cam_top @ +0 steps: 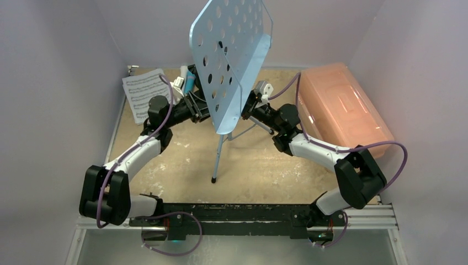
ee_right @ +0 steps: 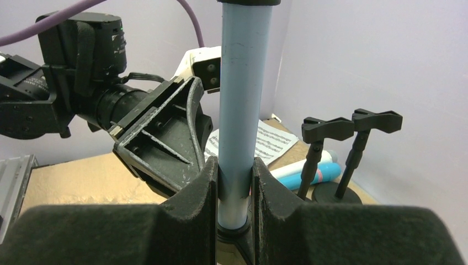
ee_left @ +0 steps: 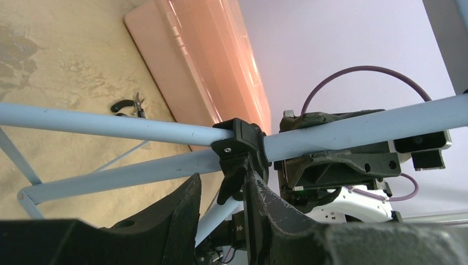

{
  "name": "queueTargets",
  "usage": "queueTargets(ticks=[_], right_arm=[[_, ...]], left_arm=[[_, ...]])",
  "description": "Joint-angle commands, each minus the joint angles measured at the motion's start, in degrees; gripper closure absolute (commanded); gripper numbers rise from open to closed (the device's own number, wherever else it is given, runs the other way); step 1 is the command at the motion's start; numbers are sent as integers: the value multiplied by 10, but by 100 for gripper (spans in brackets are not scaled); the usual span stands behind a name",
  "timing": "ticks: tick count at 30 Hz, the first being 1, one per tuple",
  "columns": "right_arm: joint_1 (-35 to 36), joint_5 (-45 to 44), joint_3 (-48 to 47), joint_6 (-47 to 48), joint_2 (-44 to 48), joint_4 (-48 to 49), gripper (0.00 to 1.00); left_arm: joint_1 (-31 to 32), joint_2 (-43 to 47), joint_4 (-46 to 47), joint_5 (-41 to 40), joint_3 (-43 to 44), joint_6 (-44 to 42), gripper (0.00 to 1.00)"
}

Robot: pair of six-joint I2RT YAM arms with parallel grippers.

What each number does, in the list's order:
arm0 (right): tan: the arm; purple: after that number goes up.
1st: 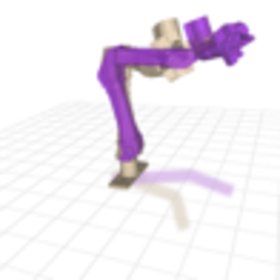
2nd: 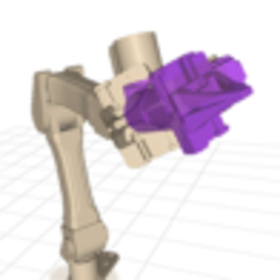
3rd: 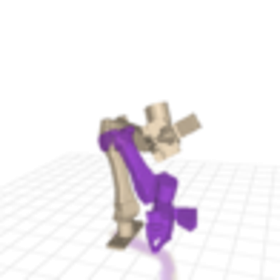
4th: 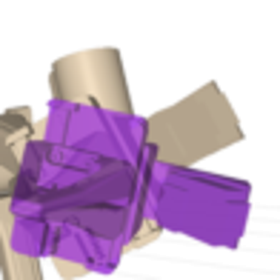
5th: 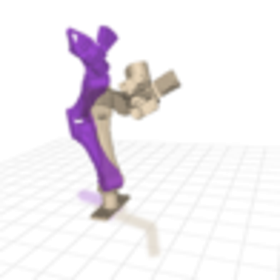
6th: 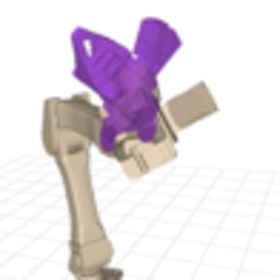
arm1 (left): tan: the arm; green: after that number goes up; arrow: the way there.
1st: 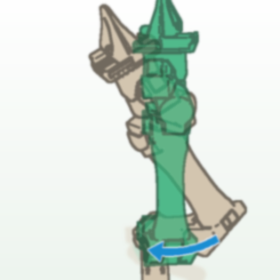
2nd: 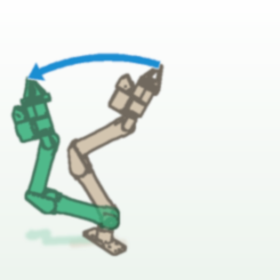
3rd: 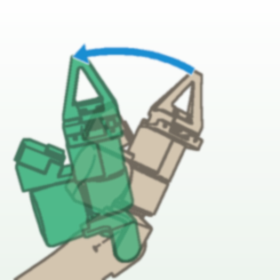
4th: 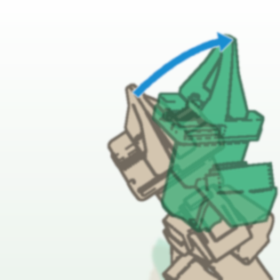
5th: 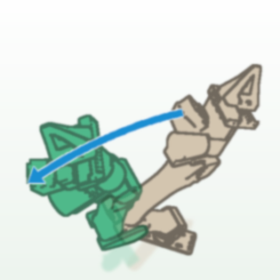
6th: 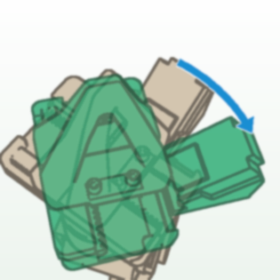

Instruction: Pack up the instrument practice props

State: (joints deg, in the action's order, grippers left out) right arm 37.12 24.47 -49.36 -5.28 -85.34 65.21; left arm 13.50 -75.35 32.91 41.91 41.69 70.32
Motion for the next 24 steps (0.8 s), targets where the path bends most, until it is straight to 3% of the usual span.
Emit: queueTargets(ticks=[1, 16, 24], right_arm=[[8, 36, 3, 22, 30, 34, 100], [8, 33, 4, 23, 30, 33, 100], [8, 34, 3, 24, 28, 32, 100]], left_arm=[[-22, -19, -127, -88, 44, -64, 68], [-16, -55, -209, -132, 77, -136, 72], [4, -24, -239, -136, 73, -191, 72]])
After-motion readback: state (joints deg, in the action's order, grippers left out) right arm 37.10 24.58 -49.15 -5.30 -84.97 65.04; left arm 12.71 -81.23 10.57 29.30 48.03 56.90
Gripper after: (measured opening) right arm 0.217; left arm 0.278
